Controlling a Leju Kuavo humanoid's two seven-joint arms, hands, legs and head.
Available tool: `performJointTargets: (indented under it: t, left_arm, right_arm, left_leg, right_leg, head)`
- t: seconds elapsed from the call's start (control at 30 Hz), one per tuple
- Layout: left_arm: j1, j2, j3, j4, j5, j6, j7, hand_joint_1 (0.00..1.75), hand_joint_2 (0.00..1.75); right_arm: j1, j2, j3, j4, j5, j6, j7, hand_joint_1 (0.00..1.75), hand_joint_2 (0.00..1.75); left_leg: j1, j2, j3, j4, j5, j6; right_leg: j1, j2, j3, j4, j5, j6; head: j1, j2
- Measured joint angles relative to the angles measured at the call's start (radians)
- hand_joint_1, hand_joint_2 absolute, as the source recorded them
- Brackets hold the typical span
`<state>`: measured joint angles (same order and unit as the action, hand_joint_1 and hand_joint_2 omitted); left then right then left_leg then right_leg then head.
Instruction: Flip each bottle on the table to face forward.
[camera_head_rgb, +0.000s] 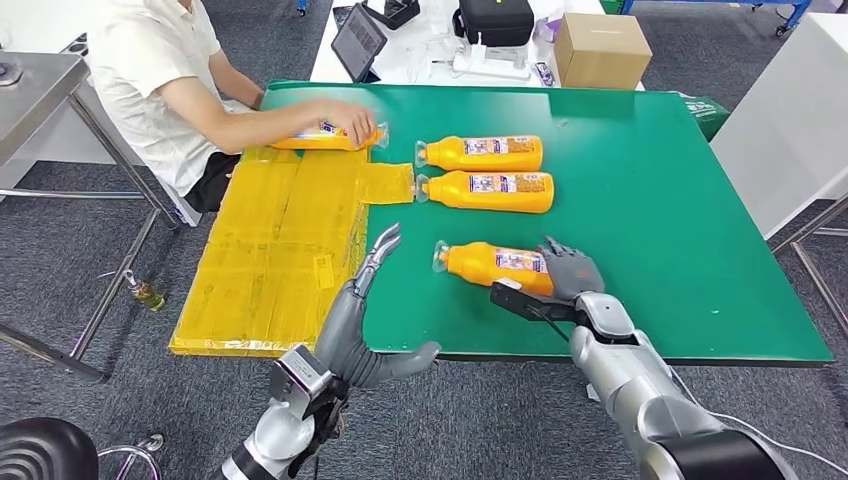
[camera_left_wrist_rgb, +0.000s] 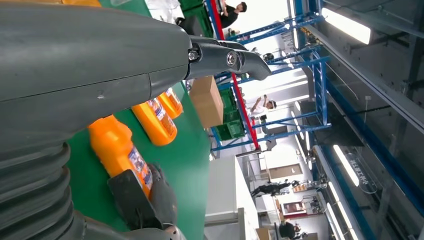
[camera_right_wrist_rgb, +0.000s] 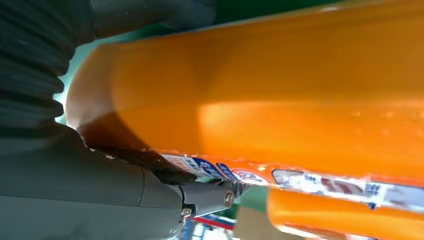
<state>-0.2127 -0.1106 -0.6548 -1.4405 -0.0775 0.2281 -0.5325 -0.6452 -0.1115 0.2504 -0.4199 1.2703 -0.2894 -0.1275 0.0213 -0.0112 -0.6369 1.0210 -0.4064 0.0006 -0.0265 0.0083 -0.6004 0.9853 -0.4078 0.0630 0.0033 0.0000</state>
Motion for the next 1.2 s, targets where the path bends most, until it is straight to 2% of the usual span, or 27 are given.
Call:
performJointTargets:
  t: [0.17,0.4,0.47,0.57,0.67,0.73,0.9,1.2]
  left_arm:
    - [0.000,0.000,0.000,-0.002,-0.002,-0.003,0.001,0.00,1.75]
    - [0.000,0.000,0.000,-0.005,0.005,-0.017,0.001,0.00,1.75]
    - [0.000,0.000,0.001,-0.004,0.014,-0.017,0.002,0.00,1.75]
    - [0.001,-0.006,0.011,-0.001,0.054,-0.009,0.014,0.00,1.75]
    - [0.008,-0.027,0.039,0.012,0.153,0.032,0.057,0.00,1.75]
    - [0.014,-0.048,0.059,0.027,0.241,0.074,0.090,0.00,1.75]
    - [0.022,-0.077,0.078,0.063,0.323,0.104,0.108,0.00,1.75]
    - [0.023,-0.088,0.089,0.085,0.339,0.109,0.112,0.00,1.75]
  right_arm:
    - [-0.005,-0.028,0.044,0.000,-0.001,0.002,0.016,1.75,1.75]
    - [-0.005,-0.061,0.051,0.000,-0.087,0.026,-0.074,1.75,1.75]
    - [0.000,-0.064,0.044,-0.001,-0.149,0.043,-0.128,1.75,1.75]
    - [0.020,-0.066,0.012,-0.017,-0.296,0.063,-0.254,1.75,1.75]
    - [0.071,-0.052,-0.025,-0.068,-0.442,0.033,-0.361,1.75,1.75]
    - [0.118,-0.031,-0.038,-0.127,-0.525,0.011,-0.397,1.75,1.75]
    - [0.206,0.007,-0.042,-0.261,-0.592,0.002,-0.391,1.75,1.75]
    - [0.246,0.017,-0.042,-0.331,-0.613,0.003,-0.389,1.75,1.75]
  left_leg:
    - [0.000,0.000,0.001,0.000,0.001,0.001]
    - [0.000,0.000,0.002,0.000,0.001,0.001]
    - [0.000,0.000,0.002,0.000,0.000,0.001]
    - [0.000,0.000,0.002,0.000,0.000,0.000]
    - [0.000,0.001,0.003,0.000,-0.002,-0.001]
    - [0.001,0.002,0.003,0.000,-0.002,-0.002]
    - [0.002,0.002,0.002,0.000,-0.002,-0.002]
    - [0.001,0.001,-0.001,0.000,-0.002,-0.002]
  right_leg:
    - [0.000,0.000,0.002,0.000,0.001,0.001]
    - [0.000,0.000,0.002,0.000,0.001,0.001]
    - [0.000,0.000,0.002,0.000,0.000,0.001]
    - [0.000,0.000,0.003,0.000,0.000,0.001]
    - [0.001,0.001,0.003,0.000,0.001,0.000]
    - [0.001,0.001,0.003,0.000,0.001,0.000]
    - [0.002,0.001,0.002,0.000,0.000,0.000]
    - [0.002,0.001,0.000,0.000,0.000,0.000]
  head:
    - [0.000,0.000]
    - [0.000,0.000]
    - [0.000,0.000]
    - [0.000,0.000]
    - [0.000,0.000]
    - [0.000,0.000]
    - [0.000,0.000]
    - [0.000,0.000]
